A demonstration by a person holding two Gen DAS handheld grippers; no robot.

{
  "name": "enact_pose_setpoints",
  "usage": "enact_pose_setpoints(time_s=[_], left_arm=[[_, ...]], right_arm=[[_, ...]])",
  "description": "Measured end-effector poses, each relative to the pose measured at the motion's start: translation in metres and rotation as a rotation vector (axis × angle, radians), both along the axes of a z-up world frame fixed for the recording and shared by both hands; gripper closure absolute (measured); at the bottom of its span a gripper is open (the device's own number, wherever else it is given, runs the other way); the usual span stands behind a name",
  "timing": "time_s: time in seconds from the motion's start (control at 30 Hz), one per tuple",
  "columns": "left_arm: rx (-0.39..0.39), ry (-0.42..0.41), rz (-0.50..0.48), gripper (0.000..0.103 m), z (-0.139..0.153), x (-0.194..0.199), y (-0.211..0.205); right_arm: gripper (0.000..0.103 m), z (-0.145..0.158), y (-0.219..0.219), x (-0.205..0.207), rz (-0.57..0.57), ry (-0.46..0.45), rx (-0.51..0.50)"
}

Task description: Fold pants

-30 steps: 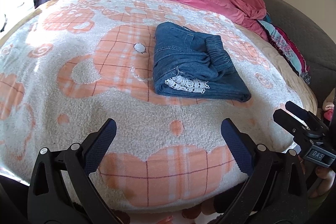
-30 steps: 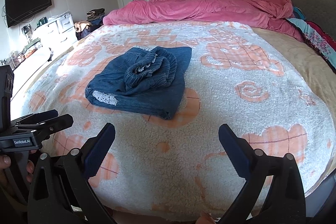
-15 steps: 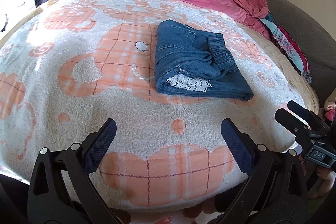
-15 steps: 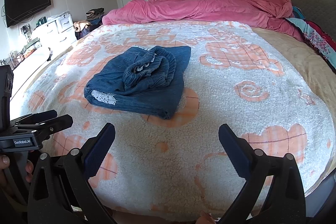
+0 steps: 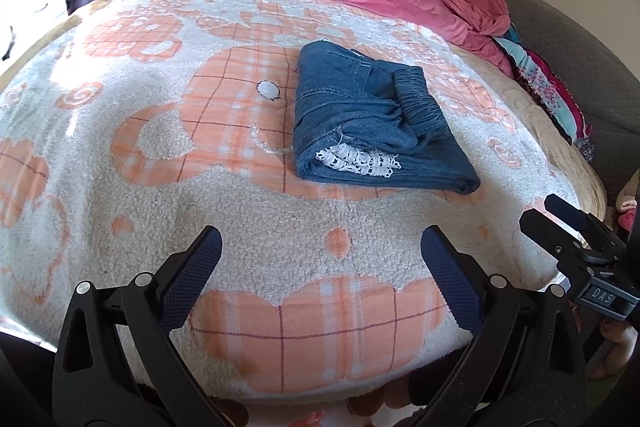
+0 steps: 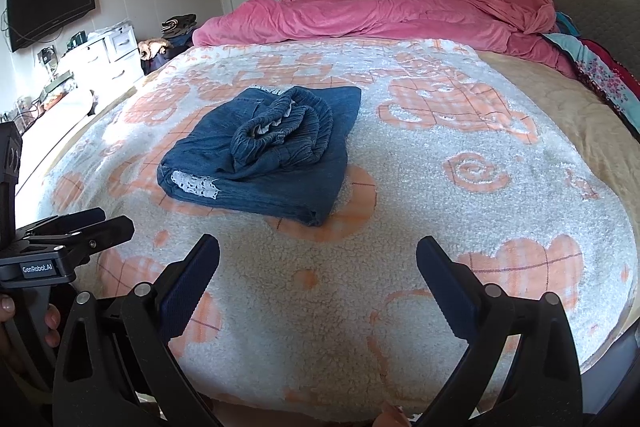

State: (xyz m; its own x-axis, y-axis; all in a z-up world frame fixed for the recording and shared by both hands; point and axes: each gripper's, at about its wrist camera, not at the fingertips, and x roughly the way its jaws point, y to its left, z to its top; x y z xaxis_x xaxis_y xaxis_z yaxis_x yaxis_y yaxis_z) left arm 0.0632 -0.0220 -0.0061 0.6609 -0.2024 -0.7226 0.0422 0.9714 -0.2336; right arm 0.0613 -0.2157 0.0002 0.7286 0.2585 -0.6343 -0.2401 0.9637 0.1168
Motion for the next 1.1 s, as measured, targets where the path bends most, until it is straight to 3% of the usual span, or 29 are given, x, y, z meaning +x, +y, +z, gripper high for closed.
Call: enact_pose_setpoints(time_s=[1.1], left_arm=[[0.036,0.0,0.005,0.009,0.0034,-0.001,-0.003]], right_arm=[[0.005,-0.0017,0.0045,0.0001,-0.003,0.006,-0.023]])
